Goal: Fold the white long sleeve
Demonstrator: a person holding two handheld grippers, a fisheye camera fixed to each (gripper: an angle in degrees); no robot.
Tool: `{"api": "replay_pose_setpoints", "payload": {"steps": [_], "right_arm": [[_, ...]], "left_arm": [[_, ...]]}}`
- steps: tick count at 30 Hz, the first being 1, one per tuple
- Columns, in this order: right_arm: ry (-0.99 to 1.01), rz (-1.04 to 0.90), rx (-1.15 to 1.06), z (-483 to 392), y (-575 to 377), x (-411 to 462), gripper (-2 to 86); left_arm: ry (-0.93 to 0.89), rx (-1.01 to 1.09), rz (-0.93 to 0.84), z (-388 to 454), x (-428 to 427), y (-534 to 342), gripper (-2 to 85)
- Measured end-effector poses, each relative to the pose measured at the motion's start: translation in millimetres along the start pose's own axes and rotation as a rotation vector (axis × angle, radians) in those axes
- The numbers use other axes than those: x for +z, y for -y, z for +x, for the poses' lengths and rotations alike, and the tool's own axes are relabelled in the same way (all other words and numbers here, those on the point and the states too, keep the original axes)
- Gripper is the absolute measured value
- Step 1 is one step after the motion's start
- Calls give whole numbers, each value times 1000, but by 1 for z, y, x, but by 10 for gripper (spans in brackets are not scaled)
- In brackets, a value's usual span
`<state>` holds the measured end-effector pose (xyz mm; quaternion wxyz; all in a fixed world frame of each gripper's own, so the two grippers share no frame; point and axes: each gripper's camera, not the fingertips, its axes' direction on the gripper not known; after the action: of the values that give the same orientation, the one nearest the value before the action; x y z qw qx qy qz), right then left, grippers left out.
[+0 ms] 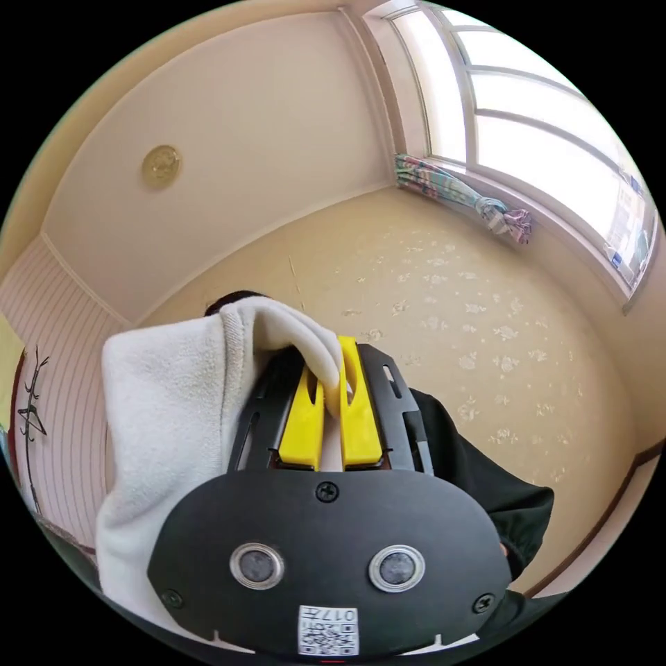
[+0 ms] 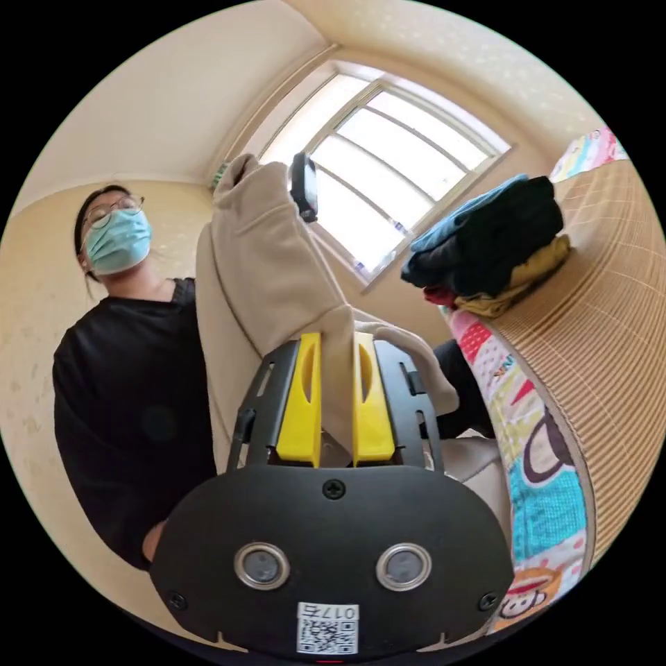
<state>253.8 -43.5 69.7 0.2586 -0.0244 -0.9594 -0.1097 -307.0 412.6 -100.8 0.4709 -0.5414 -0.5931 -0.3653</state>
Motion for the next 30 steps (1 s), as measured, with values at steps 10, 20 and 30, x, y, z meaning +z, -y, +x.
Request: {"api": "replay_pose_setpoints", "payload": {"steps": [10, 20, 30], "right_arm": [[-645, 451, -458, -264, 16, -85, 19], [-1005, 584, -659, -387, 38, -9, 16], [-1339, 867, -448, -418, 89, 17, 17]], "left_arm": [[1155, -296, -526, -1, 22, 7, -2], [1795, -237, -914, -130, 92, -87, -4], [1999, 153, -1159, -295, 173, -104, 6]]}}
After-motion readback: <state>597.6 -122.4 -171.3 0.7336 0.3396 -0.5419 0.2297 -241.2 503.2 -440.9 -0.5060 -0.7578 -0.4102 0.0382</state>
